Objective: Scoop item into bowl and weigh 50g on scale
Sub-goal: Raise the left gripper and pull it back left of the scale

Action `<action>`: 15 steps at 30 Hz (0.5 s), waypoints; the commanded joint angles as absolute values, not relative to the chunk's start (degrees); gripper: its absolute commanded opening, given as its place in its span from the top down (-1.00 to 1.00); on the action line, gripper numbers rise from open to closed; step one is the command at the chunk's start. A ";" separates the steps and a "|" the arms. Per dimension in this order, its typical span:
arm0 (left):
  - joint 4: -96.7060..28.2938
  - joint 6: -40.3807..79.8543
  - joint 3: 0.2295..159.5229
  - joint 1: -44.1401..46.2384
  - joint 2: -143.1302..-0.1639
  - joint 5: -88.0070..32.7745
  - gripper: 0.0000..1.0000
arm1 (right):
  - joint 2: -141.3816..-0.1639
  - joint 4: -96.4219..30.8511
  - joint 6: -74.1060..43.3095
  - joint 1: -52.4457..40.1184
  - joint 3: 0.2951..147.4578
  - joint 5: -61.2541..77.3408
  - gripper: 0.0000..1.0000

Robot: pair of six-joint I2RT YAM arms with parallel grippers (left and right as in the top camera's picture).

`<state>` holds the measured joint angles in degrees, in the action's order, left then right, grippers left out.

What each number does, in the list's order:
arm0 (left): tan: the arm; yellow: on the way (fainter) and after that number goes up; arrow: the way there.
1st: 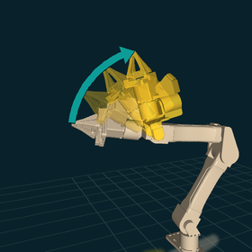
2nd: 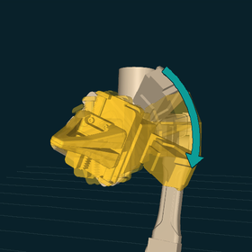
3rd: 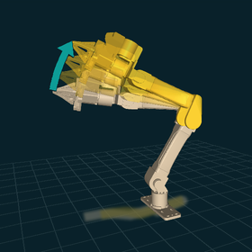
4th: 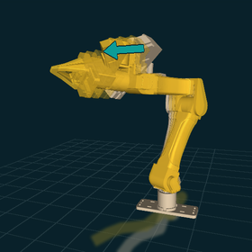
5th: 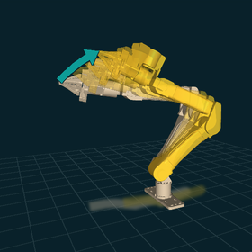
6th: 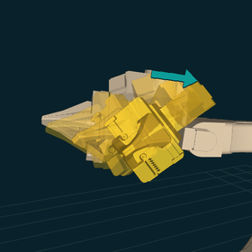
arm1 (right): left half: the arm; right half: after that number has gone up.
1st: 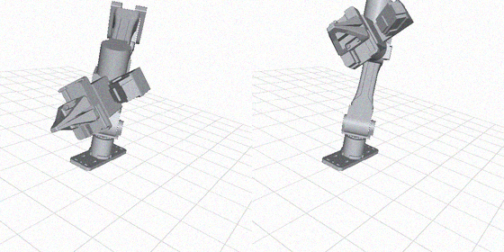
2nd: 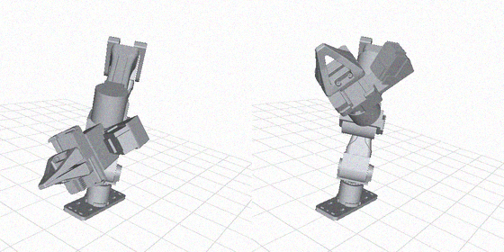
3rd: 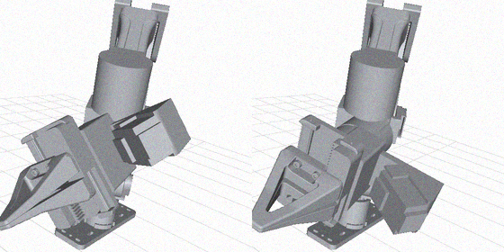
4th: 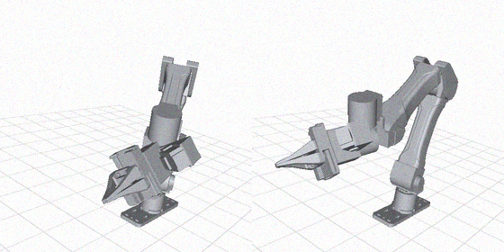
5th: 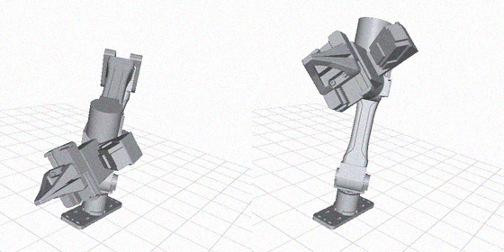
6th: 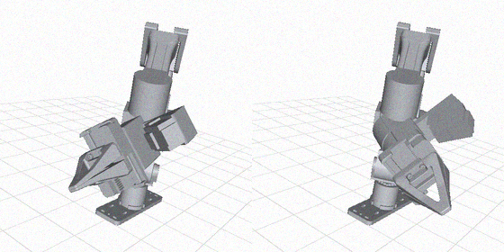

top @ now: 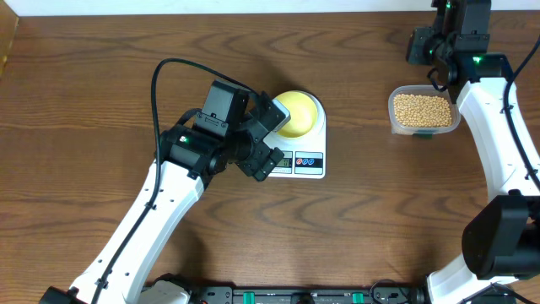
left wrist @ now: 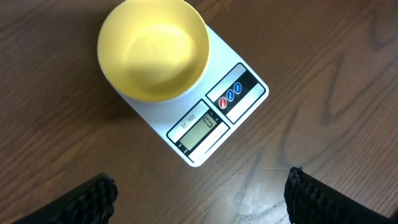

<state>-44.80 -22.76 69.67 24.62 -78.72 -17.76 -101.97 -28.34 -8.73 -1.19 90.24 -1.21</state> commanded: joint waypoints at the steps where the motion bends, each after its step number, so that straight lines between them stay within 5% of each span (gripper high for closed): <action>1: -44.91 -23.51 69.06 24.38 -78.24 -18.41 -0.76 | -102.28 -27.66 -8.54 -1.17 90.19 -0.89 0.97; 15: -44.23 -24.05 69.08 24.14 -78.19 -18.48 -0.76 | -102.28 -29.21 -9.19 -1.17 90.19 -0.89 0.97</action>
